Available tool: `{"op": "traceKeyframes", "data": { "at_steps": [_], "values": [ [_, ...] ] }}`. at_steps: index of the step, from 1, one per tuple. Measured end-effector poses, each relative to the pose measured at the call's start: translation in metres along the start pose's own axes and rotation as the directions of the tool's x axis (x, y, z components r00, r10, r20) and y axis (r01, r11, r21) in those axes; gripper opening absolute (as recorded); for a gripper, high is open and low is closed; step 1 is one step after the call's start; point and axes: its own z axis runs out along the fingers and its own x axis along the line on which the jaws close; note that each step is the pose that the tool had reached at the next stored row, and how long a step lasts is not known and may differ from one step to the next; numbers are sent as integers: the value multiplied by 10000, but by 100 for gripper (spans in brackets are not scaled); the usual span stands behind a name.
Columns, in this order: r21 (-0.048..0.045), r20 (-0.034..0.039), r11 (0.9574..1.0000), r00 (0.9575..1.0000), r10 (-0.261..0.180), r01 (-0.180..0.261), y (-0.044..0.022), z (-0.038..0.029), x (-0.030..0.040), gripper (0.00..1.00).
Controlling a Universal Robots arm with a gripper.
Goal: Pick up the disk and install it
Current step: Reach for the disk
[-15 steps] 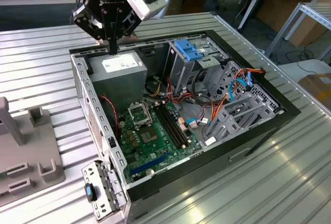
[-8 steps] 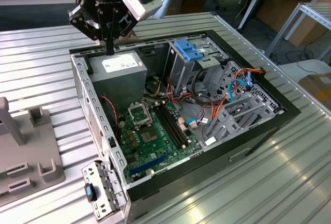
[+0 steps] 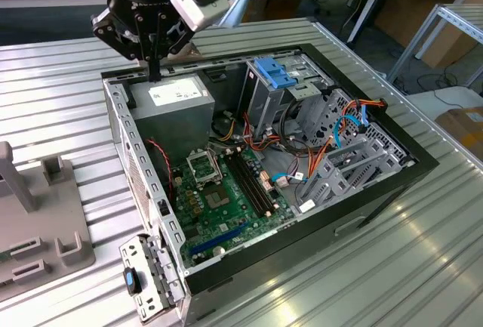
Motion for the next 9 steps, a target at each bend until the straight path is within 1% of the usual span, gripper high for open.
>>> {"op": "traceKeyframes", "data": {
  "at_steps": [6,9],
  "values": [
    [0,1,10000,10000,-1,1,-8,-3,103,11],
    [0,0,10000,10000,0,0,-11,-4,138,11]
  ]
}}
